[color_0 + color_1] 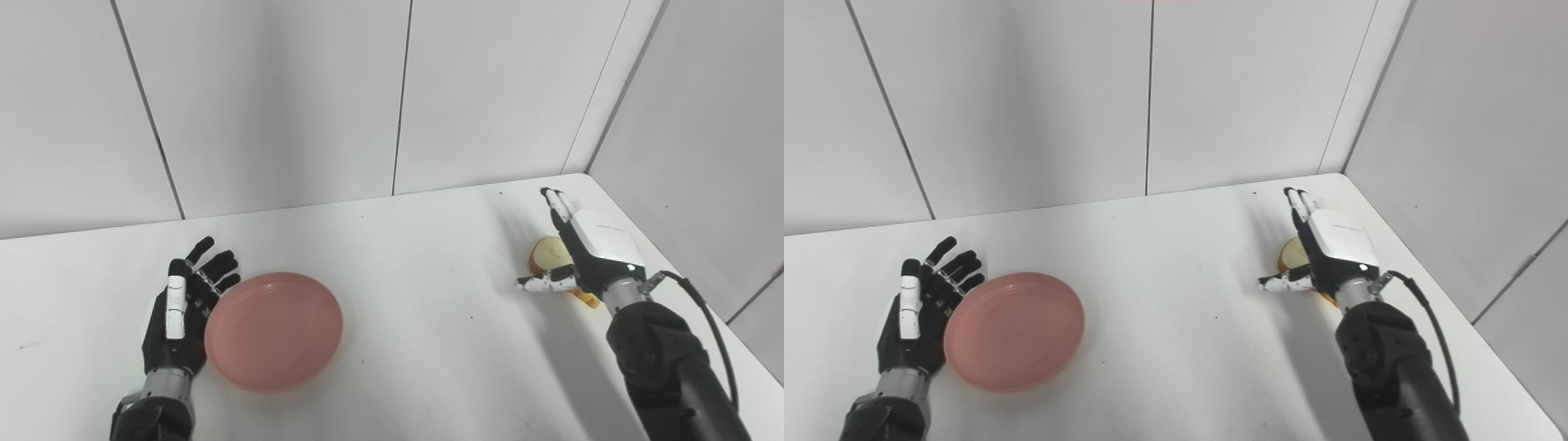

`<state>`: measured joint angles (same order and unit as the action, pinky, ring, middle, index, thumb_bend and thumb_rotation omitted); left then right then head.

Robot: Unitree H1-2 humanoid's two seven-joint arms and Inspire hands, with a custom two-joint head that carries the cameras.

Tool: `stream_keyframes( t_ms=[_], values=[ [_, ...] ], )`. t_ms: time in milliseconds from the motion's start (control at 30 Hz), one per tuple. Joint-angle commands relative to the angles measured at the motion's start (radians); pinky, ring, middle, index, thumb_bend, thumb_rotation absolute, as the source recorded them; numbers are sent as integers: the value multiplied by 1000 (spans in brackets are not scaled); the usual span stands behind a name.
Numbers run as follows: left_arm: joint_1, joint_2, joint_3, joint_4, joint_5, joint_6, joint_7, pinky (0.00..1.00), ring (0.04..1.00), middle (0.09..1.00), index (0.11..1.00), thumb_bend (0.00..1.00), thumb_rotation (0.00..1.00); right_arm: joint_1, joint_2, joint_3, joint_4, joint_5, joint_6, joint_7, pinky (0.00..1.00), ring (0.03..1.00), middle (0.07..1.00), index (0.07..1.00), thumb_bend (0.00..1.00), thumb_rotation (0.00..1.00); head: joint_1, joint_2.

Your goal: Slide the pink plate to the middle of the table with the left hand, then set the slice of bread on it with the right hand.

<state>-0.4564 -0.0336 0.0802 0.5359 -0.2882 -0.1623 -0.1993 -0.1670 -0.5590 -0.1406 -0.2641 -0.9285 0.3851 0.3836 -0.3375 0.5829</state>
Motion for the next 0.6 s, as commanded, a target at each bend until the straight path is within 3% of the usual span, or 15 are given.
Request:
stream_keyframes(
  t_ms=[0,133,367,567],
  values=[
    [17,-5,1,44,7,24,8,742,758,712,789,853,820,-43,-63,-3,7,-20,27,11,966,996,1000,1000,1000,321,-1,-2],
    [9,-6,-2,63,11,6,2,732,754,707,793,852,828,-72,-117,3,44,-25,78,107,999,1000,1000,1000,1000,337,-4,-9],
    [7,-14,-4,63,11,1,6,715,743,697,789,851,827,-141,-160,-51,76,-73,84,393,1000,1000,1000,992,1000,338,2,-7],
    [11,-15,-3,57,13,12,14,735,742,695,786,865,829,-171,-215,-15,151,-56,84,418,954,983,1000,967,1000,416,6,-5]
  ],
)
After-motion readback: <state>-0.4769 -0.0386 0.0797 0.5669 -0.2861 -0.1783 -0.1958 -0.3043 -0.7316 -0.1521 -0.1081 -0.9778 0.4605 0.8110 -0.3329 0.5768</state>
